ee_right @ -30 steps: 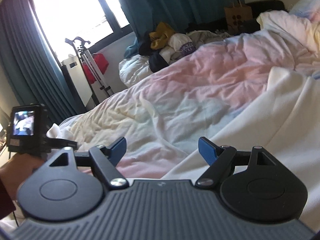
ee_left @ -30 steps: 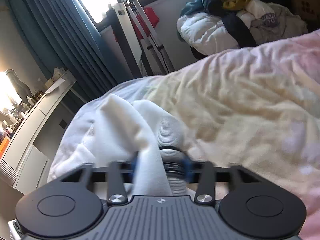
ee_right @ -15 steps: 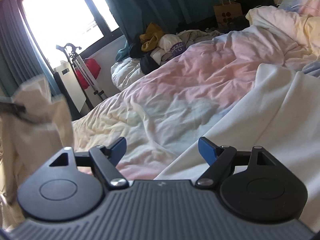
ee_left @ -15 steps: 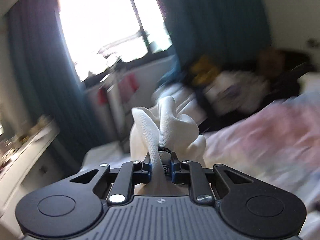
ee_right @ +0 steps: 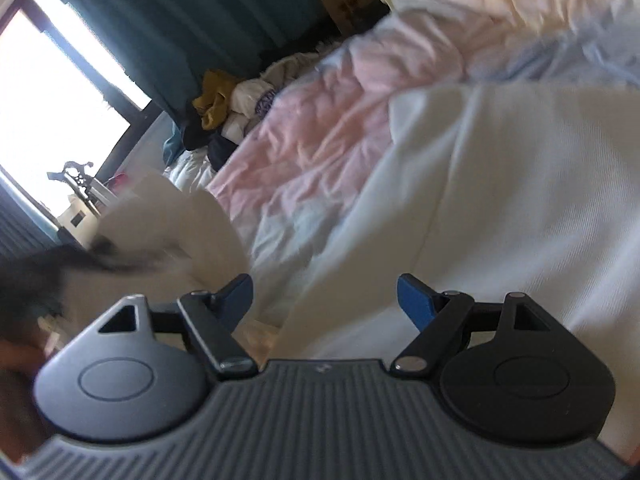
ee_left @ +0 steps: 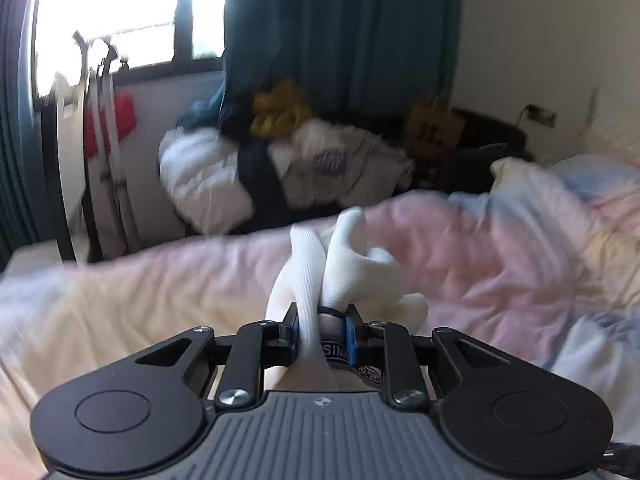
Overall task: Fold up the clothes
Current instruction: 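Grasp the ribbed cuff with the left gripper and lift it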
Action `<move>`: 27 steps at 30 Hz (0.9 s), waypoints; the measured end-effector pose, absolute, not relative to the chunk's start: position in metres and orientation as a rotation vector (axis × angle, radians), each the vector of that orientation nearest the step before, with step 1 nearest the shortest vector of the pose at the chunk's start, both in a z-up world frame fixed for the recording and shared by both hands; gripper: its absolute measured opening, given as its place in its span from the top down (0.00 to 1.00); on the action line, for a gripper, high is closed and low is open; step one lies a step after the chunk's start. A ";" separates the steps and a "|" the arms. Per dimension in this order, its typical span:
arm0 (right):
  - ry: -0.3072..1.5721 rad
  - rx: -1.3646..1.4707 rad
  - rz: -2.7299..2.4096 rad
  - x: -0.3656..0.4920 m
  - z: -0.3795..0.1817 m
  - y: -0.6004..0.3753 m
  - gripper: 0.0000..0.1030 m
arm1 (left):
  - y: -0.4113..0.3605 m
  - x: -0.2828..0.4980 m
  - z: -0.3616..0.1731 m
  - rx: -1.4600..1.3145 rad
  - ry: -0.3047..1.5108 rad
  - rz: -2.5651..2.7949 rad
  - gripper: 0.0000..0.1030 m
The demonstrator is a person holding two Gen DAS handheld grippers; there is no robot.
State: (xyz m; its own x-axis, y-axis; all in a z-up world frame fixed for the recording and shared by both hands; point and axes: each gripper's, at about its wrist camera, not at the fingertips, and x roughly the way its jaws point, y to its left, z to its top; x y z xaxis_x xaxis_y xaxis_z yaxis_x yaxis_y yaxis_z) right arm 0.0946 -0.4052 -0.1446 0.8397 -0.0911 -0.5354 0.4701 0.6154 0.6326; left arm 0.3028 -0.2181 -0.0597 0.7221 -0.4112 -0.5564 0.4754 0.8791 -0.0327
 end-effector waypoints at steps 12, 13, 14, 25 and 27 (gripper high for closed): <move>0.437 0.950 -0.055 0.127 -0.150 -0.407 0.26 | -0.144 0.236 -0.034 0.016 0.571 -0.491 0.34; 0.448 0.938 -0.025 0.129 -0.150 -0.402 0.26 | -0.129 0.220 -0.031 -0.014 0.574 -0.468 0.33; 0.461 0.912 -0.005 0.132 -0.148 -0.397 0.26 | -0.112 0.203 -0.029 -0.047 0.578 -0.441 0.33; 0.548 0.699 0.008 0.170 -0.146 -0.384 0.26 | 0.013 0.099 -0.050 -0.419 0.597 -0.215 0.30; 0.581 0.698 0.018 0.183 -0.152 -0.386 0.25 | 0.016 0.106 -0.052 -0.401 0.587 -0.208 0.30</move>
